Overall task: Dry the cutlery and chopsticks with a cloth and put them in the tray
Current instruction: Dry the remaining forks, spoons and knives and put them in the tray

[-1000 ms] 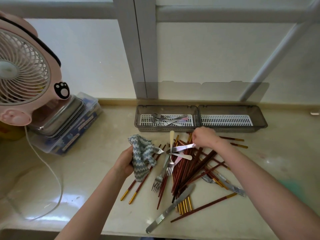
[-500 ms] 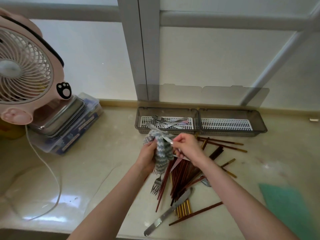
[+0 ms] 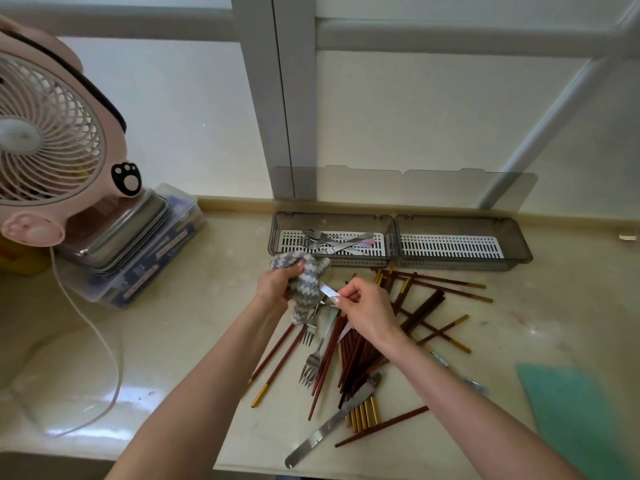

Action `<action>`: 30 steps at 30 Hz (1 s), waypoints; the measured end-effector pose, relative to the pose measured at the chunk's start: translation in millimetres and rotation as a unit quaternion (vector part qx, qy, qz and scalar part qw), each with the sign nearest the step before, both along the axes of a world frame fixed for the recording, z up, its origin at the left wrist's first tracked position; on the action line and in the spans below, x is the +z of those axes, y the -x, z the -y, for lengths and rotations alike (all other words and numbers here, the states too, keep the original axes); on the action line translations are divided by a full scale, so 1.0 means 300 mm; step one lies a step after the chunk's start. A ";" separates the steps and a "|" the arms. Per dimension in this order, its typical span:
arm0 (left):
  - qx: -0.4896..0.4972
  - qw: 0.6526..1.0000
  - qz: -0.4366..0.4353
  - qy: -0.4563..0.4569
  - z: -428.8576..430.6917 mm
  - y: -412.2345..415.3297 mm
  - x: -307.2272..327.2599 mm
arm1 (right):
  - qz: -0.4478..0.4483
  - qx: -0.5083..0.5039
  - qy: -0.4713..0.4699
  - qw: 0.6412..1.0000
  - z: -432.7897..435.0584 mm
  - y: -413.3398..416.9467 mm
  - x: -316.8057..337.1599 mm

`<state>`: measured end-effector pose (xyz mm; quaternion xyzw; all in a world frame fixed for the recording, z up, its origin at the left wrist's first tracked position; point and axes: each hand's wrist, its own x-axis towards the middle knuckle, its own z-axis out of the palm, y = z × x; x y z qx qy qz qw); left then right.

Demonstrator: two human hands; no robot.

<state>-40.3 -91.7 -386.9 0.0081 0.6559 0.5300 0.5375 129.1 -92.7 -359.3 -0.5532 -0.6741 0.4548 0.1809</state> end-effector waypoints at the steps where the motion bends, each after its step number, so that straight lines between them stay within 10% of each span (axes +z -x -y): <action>1: 0.010 1.000 0.004 -0.001 -0.004 0.013 0.000 | 0.004 0.005 -0.006 1.000 -0.004 -0.008 0.003; 10: 0.102 0.993 0.053 -0.019 -0.021 0.076 -0.011 | 0.008 -0.028 -0.072 0.997 -0.010 -0.054 0.055; 17: -0.162 0.978 0.085 -0.101 0.053 -0.115 0.013 | -0.113 -0.051 0.016 0.992 -0.015 -0.003 0.007; 23: -0.056 0.995 0.074 -0.046 0.038 -0.049 -0.020 | -0.257 0.134 0.266 0.919 -0.017 -0.090 -0.031; 30: -0.028 0.995 0.078 -0.056 0.030 -0.069 -0.012 | -0.281 0.062 0.183 0.940 0.036 -0.064 -0.082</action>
